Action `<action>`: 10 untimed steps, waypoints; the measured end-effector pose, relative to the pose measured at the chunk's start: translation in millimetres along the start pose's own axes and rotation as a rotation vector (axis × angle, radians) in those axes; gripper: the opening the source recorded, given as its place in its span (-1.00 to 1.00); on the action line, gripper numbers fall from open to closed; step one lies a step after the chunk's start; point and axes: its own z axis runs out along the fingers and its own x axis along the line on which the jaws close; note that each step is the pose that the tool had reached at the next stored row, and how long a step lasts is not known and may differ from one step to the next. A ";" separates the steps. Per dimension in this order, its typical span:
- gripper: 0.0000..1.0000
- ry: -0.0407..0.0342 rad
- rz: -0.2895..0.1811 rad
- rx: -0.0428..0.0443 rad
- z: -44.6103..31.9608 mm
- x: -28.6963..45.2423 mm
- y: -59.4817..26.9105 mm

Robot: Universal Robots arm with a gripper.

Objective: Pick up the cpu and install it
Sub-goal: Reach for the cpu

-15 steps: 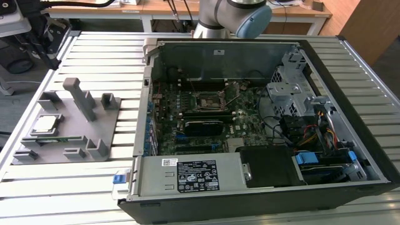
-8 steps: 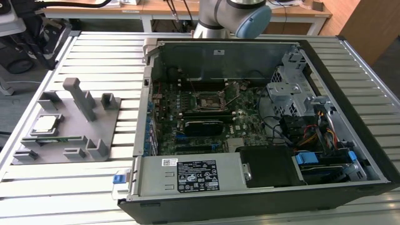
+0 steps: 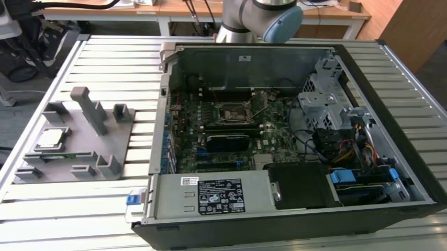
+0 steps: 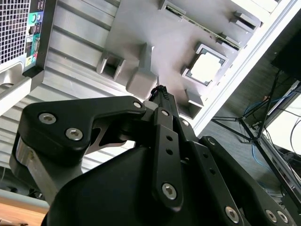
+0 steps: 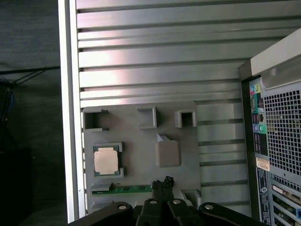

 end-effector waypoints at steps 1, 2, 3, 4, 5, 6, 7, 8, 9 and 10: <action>-0.79 0.0000 0.000 0.0000 0.1 2.6 -0.2; -0.79 0.0000 0.000 0.0000 0.3 5.6 -0.5; -0.79 0.0001 0.000 0.0000 0.4 8.7 -0.9; -0.79 0.0001 0.000 0.0000 0.7 12.2 -1.7; -0.79 0.0000 0.000 -0.0001 1.0 16.0 -2.8; -0.79 -0.0001 0.000 -0.0001 1.4 20.1 -4.2; -0.79 0.0000 0.000 -0.0001 1.7 24.1 -5.4; -0.79 0.0001 0.000 0.0000 2.0 27.5 -6.1; -0.79 0.0000 0.000 0.0000 2.5 31.3 -6.4; -0.79 0.0000 0.000 -0.0001 3.1 35.2 -6.8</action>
